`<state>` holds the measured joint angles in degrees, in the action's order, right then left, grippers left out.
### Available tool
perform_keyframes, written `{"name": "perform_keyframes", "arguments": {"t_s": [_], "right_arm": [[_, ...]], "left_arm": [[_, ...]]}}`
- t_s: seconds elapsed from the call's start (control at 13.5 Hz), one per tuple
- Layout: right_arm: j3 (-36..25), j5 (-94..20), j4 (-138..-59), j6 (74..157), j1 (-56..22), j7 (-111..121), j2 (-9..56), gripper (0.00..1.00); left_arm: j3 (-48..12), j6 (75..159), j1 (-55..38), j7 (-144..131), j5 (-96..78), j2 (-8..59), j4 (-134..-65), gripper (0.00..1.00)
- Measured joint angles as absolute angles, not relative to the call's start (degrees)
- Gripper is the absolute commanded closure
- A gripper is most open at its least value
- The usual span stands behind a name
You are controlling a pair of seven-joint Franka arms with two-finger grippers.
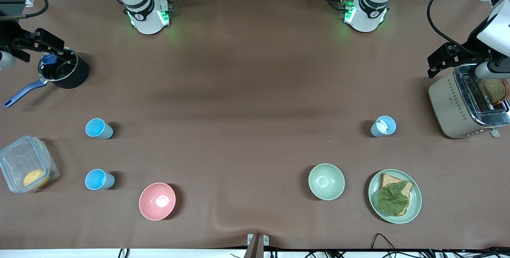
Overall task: Stack blue cups with both arms
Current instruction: 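Move the left gripper down over the blue cup with tissue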
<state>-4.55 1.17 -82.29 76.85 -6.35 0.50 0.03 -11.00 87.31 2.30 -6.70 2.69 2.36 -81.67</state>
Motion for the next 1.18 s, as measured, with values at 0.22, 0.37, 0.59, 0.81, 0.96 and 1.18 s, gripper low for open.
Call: {"name": "perform_keyframes", "arguments": {"t_s": [0.22, 0.37, 0.59, 0.81, 0.96, 1.18], "right_arm": [[-5.0, 2.1, -82.2, 76.5, -6.3, 0.5, -0.1, 0.0], [-5.1, 2.3, -82.2, 74.6, -6.3, 0.5, -0.3, 0.0], [-5.3, 2.4, -82.1, 74.4, -6.3, 0.4, -0.4, 0.0], [-5.6, 3.0, -82.0, 74.3, -6.2, 0.4, -0.4, 0.0], [-5.7, 3.5, -82.0, 74.1, -6.0, 0.4, -0.4, 0.0], [-5.7, 3.9, -82.3, 74.0, -5.4, 0.2, -0.1, 0.0]], "left_arm": [[-10.8, 87.3, 2.5, -6.6, 2.7, 2.4, -81.8, 0.0], [-10.7, 87.3, 2.9, -6.3, 2.7, 3.1, -82.1, 0.0], [-10.3, 89.2, 5.1, -4.7, 1.6, 6.1, -85.1, 0.0], [-10.2, 99.3, 5.9, -4.3, 1.3, 8.7, -93.3, 0.0], [-10.2, 108.9, 6.8, -4.0, 1.3, 9.2, -101.1, 0.0], [-10.1, 121.9, 9.5, -2.5, 1.3, 9.7, -112.6, 0.0]]}}
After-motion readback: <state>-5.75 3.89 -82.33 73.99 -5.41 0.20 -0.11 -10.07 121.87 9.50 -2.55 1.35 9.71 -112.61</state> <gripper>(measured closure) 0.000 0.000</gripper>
